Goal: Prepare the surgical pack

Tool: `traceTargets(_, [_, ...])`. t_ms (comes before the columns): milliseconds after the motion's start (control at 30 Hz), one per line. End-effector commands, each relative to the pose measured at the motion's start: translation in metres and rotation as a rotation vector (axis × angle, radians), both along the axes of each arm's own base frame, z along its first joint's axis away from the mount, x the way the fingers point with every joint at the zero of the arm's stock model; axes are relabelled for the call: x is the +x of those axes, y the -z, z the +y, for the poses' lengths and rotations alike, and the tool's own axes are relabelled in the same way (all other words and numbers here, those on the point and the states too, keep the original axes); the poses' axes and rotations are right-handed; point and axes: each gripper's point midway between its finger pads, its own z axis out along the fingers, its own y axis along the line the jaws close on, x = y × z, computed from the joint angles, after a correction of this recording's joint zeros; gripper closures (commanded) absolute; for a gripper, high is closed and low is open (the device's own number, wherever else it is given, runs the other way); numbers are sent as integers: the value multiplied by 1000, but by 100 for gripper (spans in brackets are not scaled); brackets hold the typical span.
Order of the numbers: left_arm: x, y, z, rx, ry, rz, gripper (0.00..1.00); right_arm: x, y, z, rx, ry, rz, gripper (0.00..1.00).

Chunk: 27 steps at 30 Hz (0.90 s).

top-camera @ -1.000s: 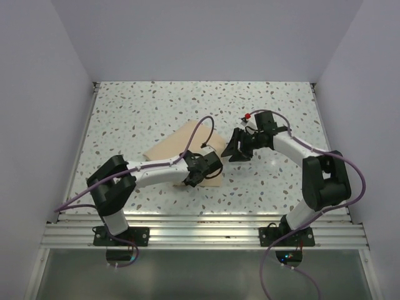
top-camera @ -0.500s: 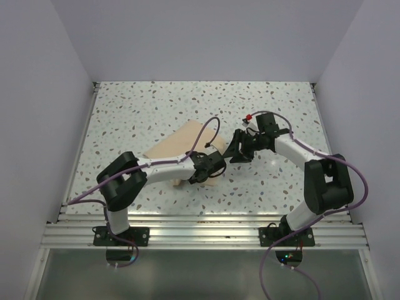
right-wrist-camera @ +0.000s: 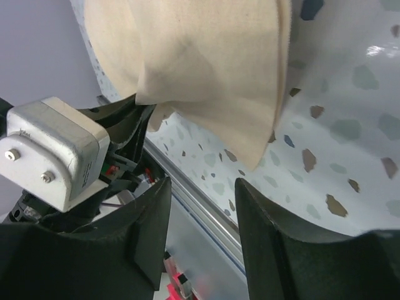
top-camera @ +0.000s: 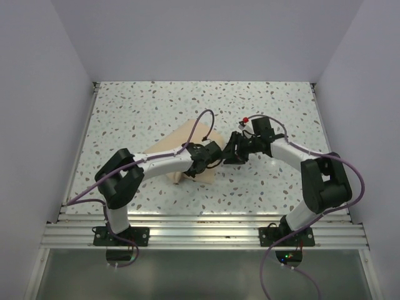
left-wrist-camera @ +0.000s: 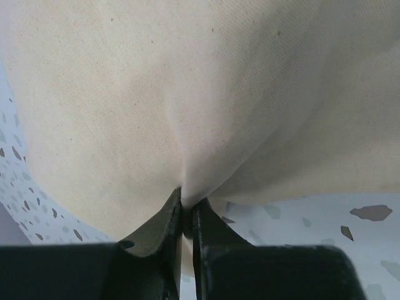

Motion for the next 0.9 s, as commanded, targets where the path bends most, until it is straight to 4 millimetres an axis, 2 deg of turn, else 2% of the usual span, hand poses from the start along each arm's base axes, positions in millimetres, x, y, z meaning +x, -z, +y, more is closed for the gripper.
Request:
traceTargets(0, [12,-26,-17,-78,12,-20,100,6,-5,25,94,19,4,53])
traceTargets(33, [14,-31,-22,-95,14,-24,100,12,-5,28,113,28,-12,58])
traceTargets(200, [18,-49,-29,-122,21,-26,100,15,7,40,159,78,46,78])
traceTargets(433, [21,-66,-36,-150,37,-17,100,28,12,58,221,107,47,84])
traceTargets(467, [22,-69,-37,-157,39,-20,100,27,19,63,219,101,61,85])
traceTargets(600, [23,-78,-40,-166,44,-22,100,37,27,80,239,92,37,87])
traceTargets(700, [23,-79,-44,-178,57,-10,100,45,17,101,327,94,22,88])
traceTargets(800, [22,-80,-50,-198,76,3,100,54,-5,128,422,73,-14,90])
traceTargets(867, [22,-82,-52,-208,87,7,100,55,-10,141,440,85,-1,91])
